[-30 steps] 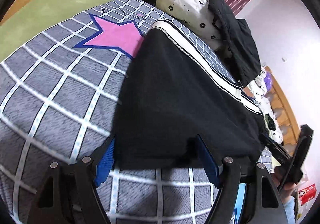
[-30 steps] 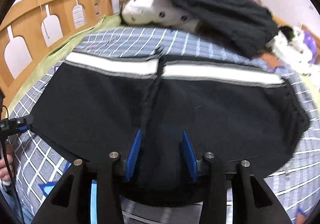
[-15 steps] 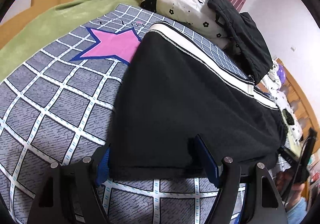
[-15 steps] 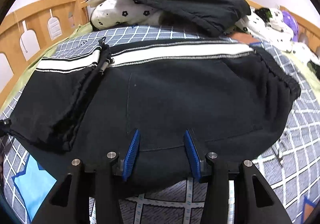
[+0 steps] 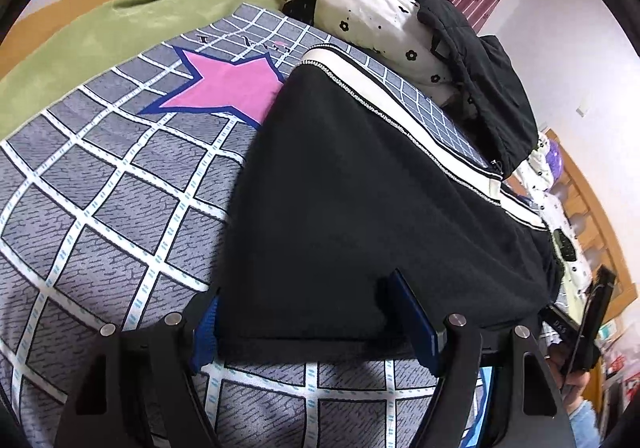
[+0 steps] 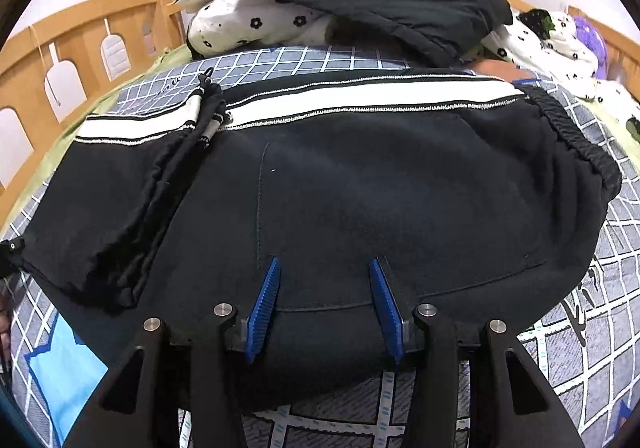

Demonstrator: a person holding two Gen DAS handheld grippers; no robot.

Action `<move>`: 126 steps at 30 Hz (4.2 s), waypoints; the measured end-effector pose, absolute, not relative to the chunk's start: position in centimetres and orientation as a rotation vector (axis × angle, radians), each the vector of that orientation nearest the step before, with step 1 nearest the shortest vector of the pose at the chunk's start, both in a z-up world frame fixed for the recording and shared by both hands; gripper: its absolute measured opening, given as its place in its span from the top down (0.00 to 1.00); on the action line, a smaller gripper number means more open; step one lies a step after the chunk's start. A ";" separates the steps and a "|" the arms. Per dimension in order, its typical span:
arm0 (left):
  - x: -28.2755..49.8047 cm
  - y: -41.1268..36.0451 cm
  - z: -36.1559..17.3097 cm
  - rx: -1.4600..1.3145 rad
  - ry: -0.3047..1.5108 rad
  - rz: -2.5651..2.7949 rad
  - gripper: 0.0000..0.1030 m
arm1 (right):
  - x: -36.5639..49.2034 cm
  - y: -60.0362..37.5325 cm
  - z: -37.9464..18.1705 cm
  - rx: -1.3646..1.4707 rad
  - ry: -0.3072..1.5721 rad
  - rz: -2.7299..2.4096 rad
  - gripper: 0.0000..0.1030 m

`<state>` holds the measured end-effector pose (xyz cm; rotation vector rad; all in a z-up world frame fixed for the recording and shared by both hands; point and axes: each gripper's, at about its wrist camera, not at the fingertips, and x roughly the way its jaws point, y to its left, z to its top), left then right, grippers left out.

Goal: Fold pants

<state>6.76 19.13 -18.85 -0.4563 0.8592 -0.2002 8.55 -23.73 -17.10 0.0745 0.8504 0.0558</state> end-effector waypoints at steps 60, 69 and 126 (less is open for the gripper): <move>2.9 -6.8 -10.3 -0.060 0.732 -0.566 0.35 | 6.0 -35.4 -13.4 0.195 0.804 0.127 0.43; 2.0 -0.4 -15.7 -0.090 0.830 -0.338 0.26 | 9.4 -30.4 -13.1 0.372 0.844 0.349 0.34; 6.5 -12.9 -14.8 0.026 0.868 -0.369 0.23 | 10.0 -43.7 -12.5 0.026 0.742 0.034 0.81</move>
